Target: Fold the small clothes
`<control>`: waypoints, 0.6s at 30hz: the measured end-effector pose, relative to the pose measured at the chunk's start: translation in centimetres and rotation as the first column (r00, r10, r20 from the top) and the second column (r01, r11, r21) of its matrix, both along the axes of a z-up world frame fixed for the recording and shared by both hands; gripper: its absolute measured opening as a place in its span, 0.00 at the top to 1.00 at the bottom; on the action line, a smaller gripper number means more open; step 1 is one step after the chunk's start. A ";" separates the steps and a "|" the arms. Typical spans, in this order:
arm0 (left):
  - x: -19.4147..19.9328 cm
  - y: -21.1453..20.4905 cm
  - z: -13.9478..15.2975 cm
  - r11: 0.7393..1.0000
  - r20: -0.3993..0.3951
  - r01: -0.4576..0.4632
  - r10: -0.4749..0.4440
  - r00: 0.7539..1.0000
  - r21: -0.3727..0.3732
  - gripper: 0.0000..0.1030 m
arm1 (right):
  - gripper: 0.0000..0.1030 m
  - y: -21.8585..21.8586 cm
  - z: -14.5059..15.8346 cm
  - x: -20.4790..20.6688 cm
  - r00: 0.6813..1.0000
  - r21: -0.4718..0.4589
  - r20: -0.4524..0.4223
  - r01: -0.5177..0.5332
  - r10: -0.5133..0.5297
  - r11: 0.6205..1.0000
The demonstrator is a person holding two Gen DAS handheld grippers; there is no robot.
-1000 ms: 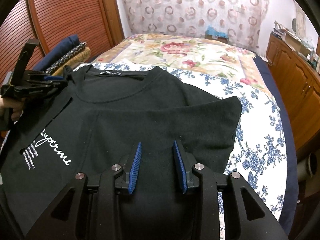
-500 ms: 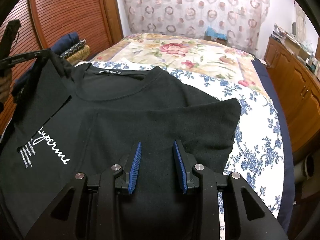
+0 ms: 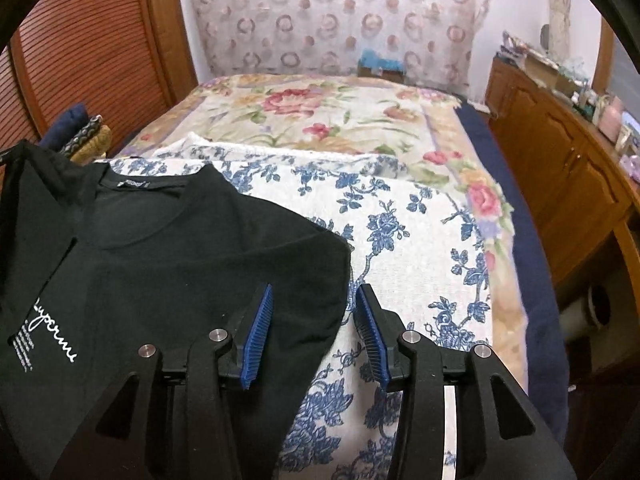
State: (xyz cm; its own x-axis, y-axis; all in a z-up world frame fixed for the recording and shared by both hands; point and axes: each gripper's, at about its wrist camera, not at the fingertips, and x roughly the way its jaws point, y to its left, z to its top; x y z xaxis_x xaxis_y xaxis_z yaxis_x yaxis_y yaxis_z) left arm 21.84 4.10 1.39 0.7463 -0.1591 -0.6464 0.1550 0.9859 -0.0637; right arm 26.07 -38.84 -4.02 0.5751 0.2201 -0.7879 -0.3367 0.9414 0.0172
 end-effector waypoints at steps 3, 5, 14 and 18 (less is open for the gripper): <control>-0.3 -0.2 0.1 1.000 0.004 0.003 -0.003 1.000 0.003 0.95 | 0.58 -0.3 -0.3 0.5 1.000 -0.004 -0.004 0.008 -0.008 1.000; -0.5 -0.1 0.2 1.000 0.006 0.004 -0.005 1.000 0.007 0.95 | 0.58 -0.5 -0.5 0.8 1.000 -0.003 -0.010 0.019 -0.019 1.000; -0.9 -0.2 0.4 1.000 0.013 0.004 -0.004 1.000 0.008 0.95 | 0.57 -0.1 -0.6 2.1 1.000 0.001 -0.012 0.002 -0.002 1.000; -0.9 -0.1 0.5 1.000 0.013 0.000 0.000 1.000 0.005 0.95 | 0.57 0.2 -0.8 2.3 1.000 -0.003 -0.004 -0.006 0.006 1.000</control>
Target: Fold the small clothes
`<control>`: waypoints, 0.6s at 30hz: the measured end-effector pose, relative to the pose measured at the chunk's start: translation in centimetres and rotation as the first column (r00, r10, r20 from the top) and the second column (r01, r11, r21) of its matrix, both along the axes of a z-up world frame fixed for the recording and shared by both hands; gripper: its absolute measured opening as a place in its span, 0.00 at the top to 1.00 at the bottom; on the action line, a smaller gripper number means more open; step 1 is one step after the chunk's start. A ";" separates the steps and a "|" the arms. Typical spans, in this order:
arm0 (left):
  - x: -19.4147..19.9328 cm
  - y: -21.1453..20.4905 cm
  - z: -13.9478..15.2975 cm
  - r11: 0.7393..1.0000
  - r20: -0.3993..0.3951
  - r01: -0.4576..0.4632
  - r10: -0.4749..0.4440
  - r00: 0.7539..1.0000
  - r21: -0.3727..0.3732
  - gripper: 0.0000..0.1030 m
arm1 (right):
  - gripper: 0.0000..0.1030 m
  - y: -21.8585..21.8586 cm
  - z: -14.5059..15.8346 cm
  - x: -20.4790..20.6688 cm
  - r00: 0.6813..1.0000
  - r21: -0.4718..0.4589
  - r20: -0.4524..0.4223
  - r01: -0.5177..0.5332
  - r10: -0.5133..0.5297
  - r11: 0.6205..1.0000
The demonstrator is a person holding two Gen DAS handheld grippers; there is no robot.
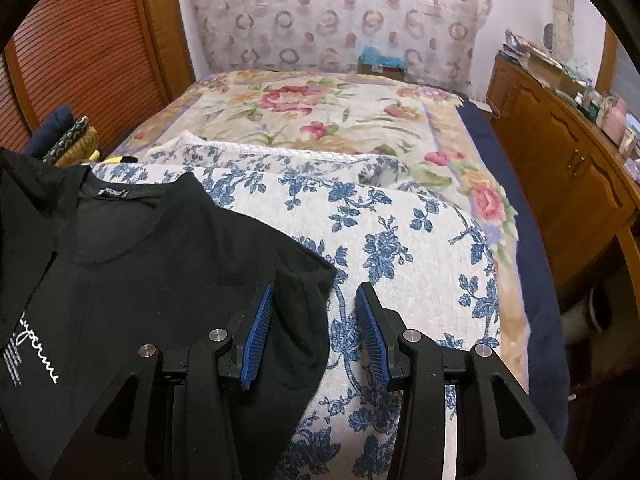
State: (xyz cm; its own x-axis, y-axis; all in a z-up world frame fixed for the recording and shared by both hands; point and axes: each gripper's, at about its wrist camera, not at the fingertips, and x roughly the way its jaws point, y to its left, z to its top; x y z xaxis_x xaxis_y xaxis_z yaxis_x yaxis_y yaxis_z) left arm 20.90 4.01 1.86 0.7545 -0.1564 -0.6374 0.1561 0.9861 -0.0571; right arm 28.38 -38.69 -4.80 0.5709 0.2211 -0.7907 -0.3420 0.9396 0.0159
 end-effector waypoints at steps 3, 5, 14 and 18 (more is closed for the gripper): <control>0.0 0.0 0.0 1.000 0.000 0.001 -0.001 1.000 -0.002 0.95 | 0.57 0.0 0.0 -0.1 1.000 0.006 0.004 -0.003 0.003 1.000; 0.0 0.1 0.0 1.000 0.000 -0.001 0.001 1.000 -0.005 0.95 | 0.57 0.0 0.0 -0.2 1.000 0.003 0.007 -0.002 0.002 1.000; -1.4 -0.1 0.4 0.999 0.026 0.015 -0.014 1.000 -0.029 0.95 | 0.96 1.3 1.0 -1.6 0.996 0.039 0.025 -0.082 0.081 0.996; -3.1 0.1 0.8 0.998 0.052 0.018 -0.015 0.999 -0.052 0.95 | 0.97 1.9 3.3 -3.1 0.992 0.070 0.097 -0.094 0.087 0.993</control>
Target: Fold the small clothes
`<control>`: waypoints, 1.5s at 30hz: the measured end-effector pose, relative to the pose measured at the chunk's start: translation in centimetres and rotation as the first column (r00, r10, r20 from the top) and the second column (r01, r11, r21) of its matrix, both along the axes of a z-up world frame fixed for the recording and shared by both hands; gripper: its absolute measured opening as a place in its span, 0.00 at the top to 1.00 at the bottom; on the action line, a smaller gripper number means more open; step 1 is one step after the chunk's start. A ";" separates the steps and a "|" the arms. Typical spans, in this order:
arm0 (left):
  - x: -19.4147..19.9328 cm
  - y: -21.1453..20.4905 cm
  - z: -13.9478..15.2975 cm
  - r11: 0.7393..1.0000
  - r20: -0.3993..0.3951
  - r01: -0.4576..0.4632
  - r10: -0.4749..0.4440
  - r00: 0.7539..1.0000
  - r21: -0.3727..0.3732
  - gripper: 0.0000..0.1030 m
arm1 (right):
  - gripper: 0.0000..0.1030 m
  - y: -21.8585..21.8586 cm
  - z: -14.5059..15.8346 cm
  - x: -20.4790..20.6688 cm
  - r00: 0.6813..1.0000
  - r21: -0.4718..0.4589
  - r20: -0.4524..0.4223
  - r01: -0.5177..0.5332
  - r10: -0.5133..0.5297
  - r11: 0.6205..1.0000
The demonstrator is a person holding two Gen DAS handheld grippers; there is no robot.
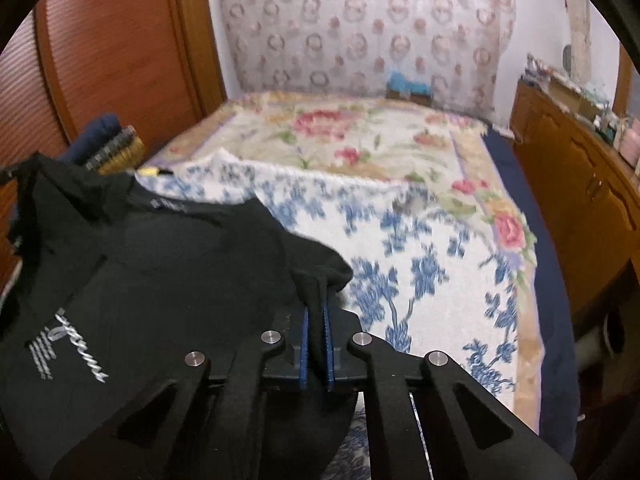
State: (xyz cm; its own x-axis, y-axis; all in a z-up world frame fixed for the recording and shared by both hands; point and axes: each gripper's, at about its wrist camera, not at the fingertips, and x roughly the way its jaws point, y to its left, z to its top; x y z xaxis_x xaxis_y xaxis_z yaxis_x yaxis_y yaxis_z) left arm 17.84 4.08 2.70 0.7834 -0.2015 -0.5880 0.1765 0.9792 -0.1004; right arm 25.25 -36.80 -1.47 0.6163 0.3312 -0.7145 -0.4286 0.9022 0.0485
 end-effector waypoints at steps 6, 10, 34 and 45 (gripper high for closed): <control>-3.6 0.8 1.2 1.000 0.049 -0.012 0.013 0.999 -0.026 0.96 | 0.98 0.1 4.3 -3.2 0.993 0.046 0.116 -0.009 0.003 0.999; -6.6 1.3 1.7 0.999 0.081 -0.021 0.024 0.996 -0.039 0.96 | 0.98 -0.1 7.0 -6.1 0.983 0.062 0.183 -0.011 -0.001 0.998; -22.6 4.2 -2.8 0.992 0.100 -0.046 0.058 0.993 -0.118 0.95 | 0.98 -2.8 7.4 -23.5 0.976 0.044 0.217 0.010 -0.019 0.999; -25.6 4.1 -5.2 0.998 -0.024 -0.043 0.042 0.999 -0.055 0.95 | 0.98 -4.7 4.0 -28.7 0.998 -0.039 0.055 0.031 -0.029 0.999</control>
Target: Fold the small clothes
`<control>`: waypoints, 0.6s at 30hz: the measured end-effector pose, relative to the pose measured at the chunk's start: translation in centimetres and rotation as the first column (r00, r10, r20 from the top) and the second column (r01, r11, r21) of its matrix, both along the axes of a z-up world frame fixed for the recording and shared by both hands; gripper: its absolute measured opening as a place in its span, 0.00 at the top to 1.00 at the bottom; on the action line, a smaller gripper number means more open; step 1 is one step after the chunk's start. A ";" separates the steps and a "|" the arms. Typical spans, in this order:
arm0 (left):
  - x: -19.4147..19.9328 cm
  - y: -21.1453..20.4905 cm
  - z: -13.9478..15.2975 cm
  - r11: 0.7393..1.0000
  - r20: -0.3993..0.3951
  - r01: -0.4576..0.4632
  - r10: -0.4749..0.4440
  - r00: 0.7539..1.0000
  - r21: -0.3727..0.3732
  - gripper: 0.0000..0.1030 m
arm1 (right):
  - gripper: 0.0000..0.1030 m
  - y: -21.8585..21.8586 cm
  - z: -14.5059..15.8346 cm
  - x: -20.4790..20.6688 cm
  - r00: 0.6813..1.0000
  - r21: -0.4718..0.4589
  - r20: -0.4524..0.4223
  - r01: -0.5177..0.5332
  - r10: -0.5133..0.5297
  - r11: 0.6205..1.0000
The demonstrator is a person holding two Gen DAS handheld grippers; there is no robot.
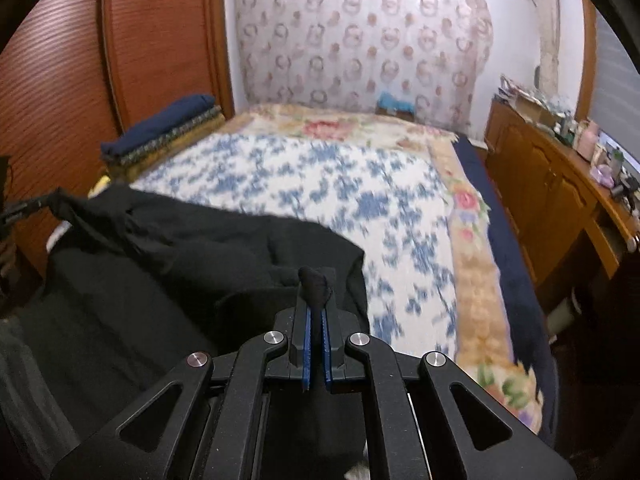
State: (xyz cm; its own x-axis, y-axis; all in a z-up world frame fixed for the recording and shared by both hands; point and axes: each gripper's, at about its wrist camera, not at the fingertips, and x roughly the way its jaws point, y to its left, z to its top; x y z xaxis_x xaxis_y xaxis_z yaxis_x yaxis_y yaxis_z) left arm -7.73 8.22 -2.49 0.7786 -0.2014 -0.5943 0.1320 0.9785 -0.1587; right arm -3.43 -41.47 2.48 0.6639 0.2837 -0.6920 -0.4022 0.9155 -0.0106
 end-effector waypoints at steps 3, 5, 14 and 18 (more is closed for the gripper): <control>-0.7 -0.1 1.3 1.000 0.030 -0.005 0.004 1.000 0.022 0.95 | 0.98 -0.6 0.0 -0.2 1.000 0.014 -0.006 0.013 -0.013 1.000; -1.0 -0.1 1.8 0.999 0.041 -0.002 0.000 0.999 0.035 0.95 | 0.98 -0.8 0.6 -0.5 1.000 0.025 0.004 0.006 -0.006 1.000; -1.0 -0.5 2.0 0.999 0.045 0.028 -0.030 0.999 0.036 0.71 | 0.92 0.7 -1.4 -0.3 0.997 -0.028 -0.052 -0.051 0.050 0.998; -0.1 -0.6 1.6 0.999 0.039 0.036 -0.038 0.999 0.039 0.56 | 0.82 1.0 -2.0 -0.3 0.998 -0.049 -0.038 -0.042 0.040 0.998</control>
